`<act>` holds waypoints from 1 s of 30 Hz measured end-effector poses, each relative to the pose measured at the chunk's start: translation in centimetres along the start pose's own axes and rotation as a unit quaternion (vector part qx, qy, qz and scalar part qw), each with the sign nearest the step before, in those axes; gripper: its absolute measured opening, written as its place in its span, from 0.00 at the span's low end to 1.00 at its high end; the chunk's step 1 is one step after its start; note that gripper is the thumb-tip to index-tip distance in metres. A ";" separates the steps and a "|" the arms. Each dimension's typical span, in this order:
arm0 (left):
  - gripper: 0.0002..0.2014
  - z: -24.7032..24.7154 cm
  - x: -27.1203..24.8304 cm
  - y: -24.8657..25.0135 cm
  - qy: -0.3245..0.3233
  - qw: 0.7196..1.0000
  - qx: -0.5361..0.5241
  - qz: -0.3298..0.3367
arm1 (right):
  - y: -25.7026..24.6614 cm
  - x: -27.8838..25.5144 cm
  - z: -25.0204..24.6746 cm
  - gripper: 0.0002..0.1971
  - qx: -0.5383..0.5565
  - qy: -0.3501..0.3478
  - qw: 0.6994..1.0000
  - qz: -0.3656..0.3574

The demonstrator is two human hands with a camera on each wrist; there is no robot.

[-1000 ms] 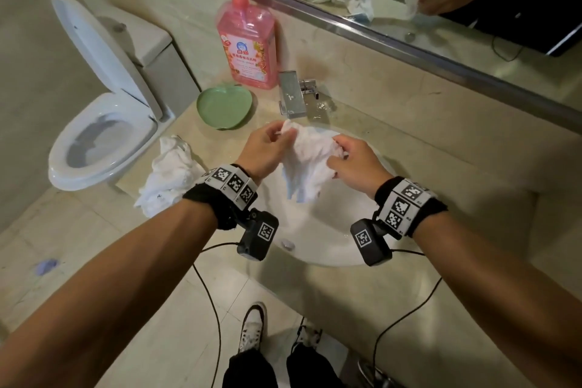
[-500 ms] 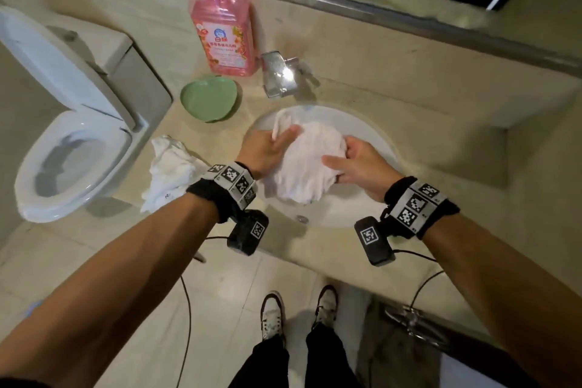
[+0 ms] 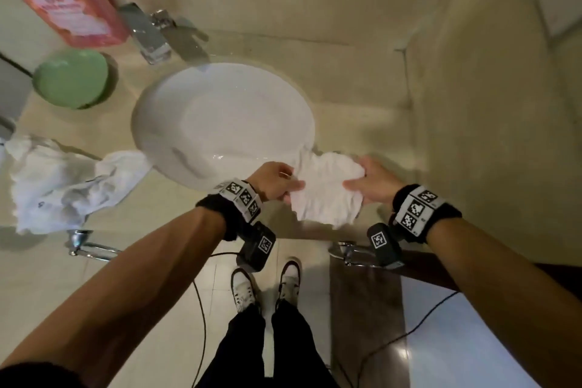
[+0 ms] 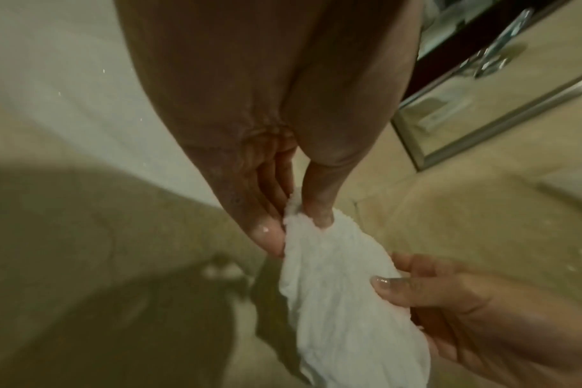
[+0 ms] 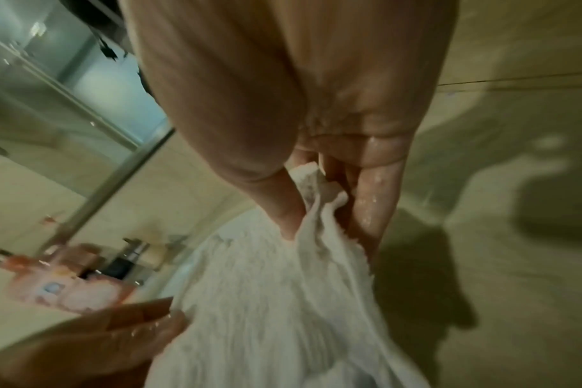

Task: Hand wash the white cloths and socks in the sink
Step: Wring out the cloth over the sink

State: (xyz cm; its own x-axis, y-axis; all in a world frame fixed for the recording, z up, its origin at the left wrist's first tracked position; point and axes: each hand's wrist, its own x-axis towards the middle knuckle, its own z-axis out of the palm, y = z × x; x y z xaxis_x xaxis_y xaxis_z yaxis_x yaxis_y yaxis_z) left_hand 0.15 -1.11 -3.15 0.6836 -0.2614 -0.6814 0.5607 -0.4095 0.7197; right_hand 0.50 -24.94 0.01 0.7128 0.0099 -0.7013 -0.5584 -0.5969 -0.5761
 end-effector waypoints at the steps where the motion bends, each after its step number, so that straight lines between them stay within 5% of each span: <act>1: 0.13 1.1 0.9 -0.4 0.004 1.000 0.021 -0.019 | 1.4 0.4 -0.1 0.23 -0.021 0.020 1.000 0.007; 8: 0.15 2.8 2.9 -1.8 0.022 0.983 0.174 -0.052 | 4.9 2.2 -0.5 0.25 -0.107 0.011 0.994 0.005; 12: 0.15 -0.9 0.8 -0.5 0.016 0.982 0.186 -0.035 | 0.2 2.2 -2.0 0.26 -0.348 0.062 0.934 -0.049; 15: 0.08 -6.1 -2.3 0.0 0.049 0.986 0.161 -0.020 | -5.7 1.9 -0.5 0.18 -0.387 0.045 0.912 -0.128; 19: 0.06 -14.7 -8.3 -1.8 0.149 0.968 0.201 -0.014 | -14.3 1.5 6.3 0.10 -0.309 -0.068 0.918 -0.239; 23: 0.16 -22.3 -13.0 -7.7 0.274 0.905 0.308 -0.102 | -21.2 2.3 16.1 0.07 -0.276 -0.171 0.898 -0.297; 26: 0.26 -25.6 -14.1 -12.7 0.281 0.881 0.340 -0.170 | -24.4 4.0 23.5 0.08 -0.286 -0.207 0.880 -0.319; 30: 0.31 -26.2 -11.9 -15.6 0.269 0.838 0.452 -0.144 | -26.5 6.7 30.2 0.15 -0.341 -0.226 0.846 -0.342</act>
State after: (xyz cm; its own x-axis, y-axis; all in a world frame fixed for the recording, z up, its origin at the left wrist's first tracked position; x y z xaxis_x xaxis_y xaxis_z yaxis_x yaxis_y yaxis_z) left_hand -4.50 31.27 -2.73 0.8291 0.2937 -0.4757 0.3216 -0.9466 -0.0240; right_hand 7.21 15.20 -2.10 0.4483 0.7543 -0.4797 0.4040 -0.6497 -0.6440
